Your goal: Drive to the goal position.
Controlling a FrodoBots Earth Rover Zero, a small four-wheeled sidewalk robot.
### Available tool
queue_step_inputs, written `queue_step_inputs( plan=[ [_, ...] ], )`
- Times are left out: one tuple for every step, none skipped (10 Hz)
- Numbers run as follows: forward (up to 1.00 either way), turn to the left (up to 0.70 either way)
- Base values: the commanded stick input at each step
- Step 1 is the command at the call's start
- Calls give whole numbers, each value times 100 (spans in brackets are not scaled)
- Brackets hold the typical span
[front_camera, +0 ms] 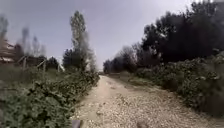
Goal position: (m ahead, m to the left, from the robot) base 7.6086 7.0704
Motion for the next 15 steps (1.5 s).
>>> queue_step_inputs(
  plan=[
    [100,0],
    [100,0],
    [100,0],
    [100,0],
    [100,0],
    [100,0],
    [100,0],
    [100,0],
    [100,0],
    [100,0],
    [100,0],
    [100,0],
    [100,0],
    [100,0],
    [100,0]
  ],
)
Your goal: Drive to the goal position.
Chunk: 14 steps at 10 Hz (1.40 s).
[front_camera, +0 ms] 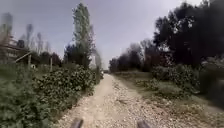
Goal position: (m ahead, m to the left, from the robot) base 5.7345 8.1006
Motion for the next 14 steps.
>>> queue_step_inputs(
  plan=[
    [100,0],
    [100,0],
    [100,0],
    [100,0],
    [100,0],
    [100,0],
    [100,-5],
    [100,-29],
    [100,-39],
    [100,-39],
    [100,-19],
    [100,-3],
    [100,0],
    [100,0]
  ],
)
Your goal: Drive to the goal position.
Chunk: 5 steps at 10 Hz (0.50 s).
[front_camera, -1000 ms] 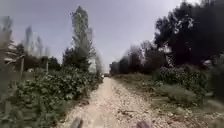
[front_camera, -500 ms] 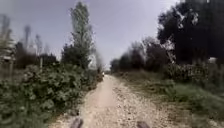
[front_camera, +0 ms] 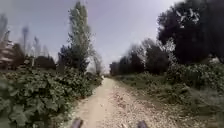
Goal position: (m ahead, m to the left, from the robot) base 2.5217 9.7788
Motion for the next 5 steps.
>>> queue_step_inputs(
  plan=[
    [100,0],
    [100,0],
    [100,0],
    [100,0],
    [100,0]
  ],
)
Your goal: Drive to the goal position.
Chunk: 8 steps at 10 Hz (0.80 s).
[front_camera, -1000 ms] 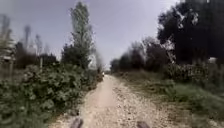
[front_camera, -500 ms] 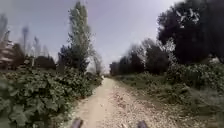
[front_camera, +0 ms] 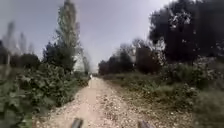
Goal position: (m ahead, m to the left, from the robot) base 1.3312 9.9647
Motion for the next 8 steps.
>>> queue_step_inputs(
  plan=[
    [100,0],
    [100,0],
    [100,0],
    [100,0],
    [100,0],
    [100,0],
    [100,0],
    [100,13]
  ],
)
